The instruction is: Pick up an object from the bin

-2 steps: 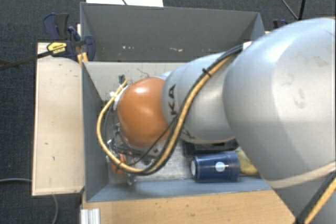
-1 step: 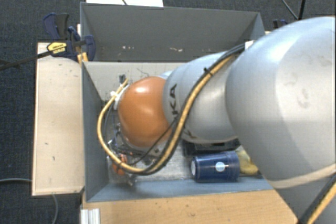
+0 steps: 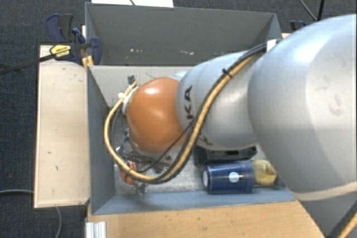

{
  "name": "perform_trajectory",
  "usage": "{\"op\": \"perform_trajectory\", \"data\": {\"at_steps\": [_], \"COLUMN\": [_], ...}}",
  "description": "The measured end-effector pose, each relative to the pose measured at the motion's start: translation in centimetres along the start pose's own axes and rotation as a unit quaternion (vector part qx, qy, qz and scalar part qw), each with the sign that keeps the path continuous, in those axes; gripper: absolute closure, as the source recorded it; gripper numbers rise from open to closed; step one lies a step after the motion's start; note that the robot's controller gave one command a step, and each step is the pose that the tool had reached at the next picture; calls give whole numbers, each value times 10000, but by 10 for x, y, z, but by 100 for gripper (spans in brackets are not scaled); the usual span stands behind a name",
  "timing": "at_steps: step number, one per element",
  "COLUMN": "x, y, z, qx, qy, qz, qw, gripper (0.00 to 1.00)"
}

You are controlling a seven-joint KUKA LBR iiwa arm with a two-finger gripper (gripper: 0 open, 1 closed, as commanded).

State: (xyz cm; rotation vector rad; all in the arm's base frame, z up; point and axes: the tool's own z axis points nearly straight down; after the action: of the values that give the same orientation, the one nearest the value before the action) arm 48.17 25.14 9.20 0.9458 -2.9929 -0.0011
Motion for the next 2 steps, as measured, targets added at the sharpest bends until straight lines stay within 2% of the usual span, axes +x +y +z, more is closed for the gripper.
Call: {"op": "perform_trajectory", "data": {"at_steps": [2], "x": [-1], "y": [0], "z": [-27], "qx": [6], "qy": [-30], "qz": [4], "qw": [10000], "gripper": [100]}}
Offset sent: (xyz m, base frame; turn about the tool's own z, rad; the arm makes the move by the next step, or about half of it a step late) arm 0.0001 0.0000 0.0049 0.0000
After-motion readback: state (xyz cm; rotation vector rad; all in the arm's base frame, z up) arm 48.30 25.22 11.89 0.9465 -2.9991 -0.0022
